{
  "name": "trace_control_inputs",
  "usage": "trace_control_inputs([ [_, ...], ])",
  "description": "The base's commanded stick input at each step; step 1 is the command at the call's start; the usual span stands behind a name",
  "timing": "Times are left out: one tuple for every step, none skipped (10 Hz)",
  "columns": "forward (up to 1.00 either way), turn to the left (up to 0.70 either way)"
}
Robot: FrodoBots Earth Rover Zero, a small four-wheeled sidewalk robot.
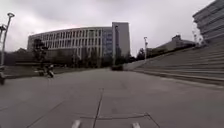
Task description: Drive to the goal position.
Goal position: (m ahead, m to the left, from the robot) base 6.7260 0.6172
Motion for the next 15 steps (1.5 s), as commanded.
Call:
trace_control_inputs([
  [0.7, 0.0],
  [0.7, 0.0],
  [0.7, 0.0],
  [0.7, 0.0],
  [0.7, 0.0],
  [0.7, 0.0],
  [0.7, 0.0],
  [0.7, 0.0],
  [0.7, 0.0],
  [0.7, 0.0],
  [0.7, 0.0],
  [0.7, 0.0],
  [0.7, 0.0],
  [0.7, 0.0],
  [0.7, 0.0],
])
